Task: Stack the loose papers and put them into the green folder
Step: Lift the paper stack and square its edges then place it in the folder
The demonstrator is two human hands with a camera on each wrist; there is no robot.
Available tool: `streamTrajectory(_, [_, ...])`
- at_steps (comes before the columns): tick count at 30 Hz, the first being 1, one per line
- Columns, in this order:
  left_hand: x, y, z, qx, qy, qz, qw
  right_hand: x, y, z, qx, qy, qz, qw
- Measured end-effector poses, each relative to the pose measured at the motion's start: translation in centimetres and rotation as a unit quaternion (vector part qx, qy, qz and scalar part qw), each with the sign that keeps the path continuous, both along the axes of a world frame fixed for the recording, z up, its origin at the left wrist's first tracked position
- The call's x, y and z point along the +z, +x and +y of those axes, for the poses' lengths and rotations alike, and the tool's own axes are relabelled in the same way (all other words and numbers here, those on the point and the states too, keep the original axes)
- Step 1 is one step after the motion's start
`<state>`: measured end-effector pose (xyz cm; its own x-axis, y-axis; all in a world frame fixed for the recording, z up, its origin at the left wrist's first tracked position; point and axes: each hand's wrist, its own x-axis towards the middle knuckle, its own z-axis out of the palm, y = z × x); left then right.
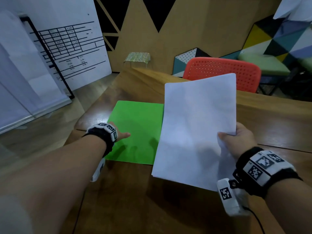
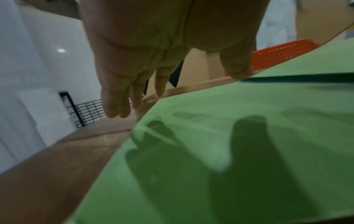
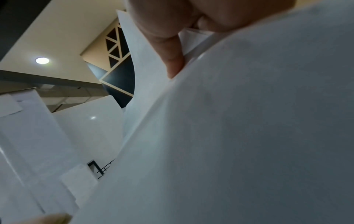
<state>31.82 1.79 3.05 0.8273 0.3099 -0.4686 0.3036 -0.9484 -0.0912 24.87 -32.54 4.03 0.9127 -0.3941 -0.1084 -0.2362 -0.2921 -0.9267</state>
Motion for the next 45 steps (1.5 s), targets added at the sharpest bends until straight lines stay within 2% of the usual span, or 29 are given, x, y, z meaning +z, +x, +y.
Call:
streamTrajectory(3, [-1.2, 0.3, 0.2, 0.009, 0.038, 0.037, 0.999, -1.0, 1.1, -0.2, -0.003, 0.006, 0.01, 1.0])
streamTrajectory(9, [-2.3, 1.1, 0.5, 0.079, 0.008, 0.058, 0.995, -2.7, 2.2, -0.9, 0.002, -0.008, 0.037, 0.999])
streamTrajectory(12, [-3.0, 1.4, 1.0, 0.081, -0.003, 0.076, 0.994, -3.0, 2.4, -1.2, -0.004, -0.01, 0.045, 0.999])
streamTrajectory(15, [-2.1, 1.2, 1.0, 0.082, -0.032, 0.033, 0.996, -3.1, 2.4, -1.0, -0.008, -0.017, 0.05, 0.999])
streamTrajectory(18, [-1.0, 1.1, 0.9, 0.058, -0.045, -0.058, 0.996, -3.0, 2.4, -1.0, -0.014, -0.021, 0.057, 0.998])
streamTrajectory(23, [4.3, -0.9, 0.1, 0.017, -0.087, -0.11, 0.99, -2.4, 0.9, -1.0, -0.016, -0.058, 0.079, 0.995])
streamTrajectory(27, [8.4, -4.0, -1.2, -0.044, -0.124, -0.149, 0.98, -1.7, -2.0, -0.7, -0.006, -0.073, 0.113, 0.991])
streamTrajectory(30, [11.4, -7.4, -2.5, -0.069, -0.158, -0.129, 0.976, -1.1, -5.0, -0.4, 0.01, -0.098, 0.138, 0.985])
streamTrajectory(35, [14.7, -14.5, -4.6, -0.109, -0.188, -0.096, 0.971, -1.7, -11.2, 1.1, 0.033, -0.087, 0.171, 0.981])
streamTrajectory(40, [16.4, -21.0, -6.5, -0.162, -0.188, -0.047, 0.968, -3.9, -16.6, 3.1, 0.036, -0.062, 0.207, 0.976])
streamTrajectory(45, [15.8, -24.9, -7.6, -0.185, -0.198, -0.033, 0.962, -6.0, -20.2, 3.7, 0.052, -0.057, 0.234, 0.969])
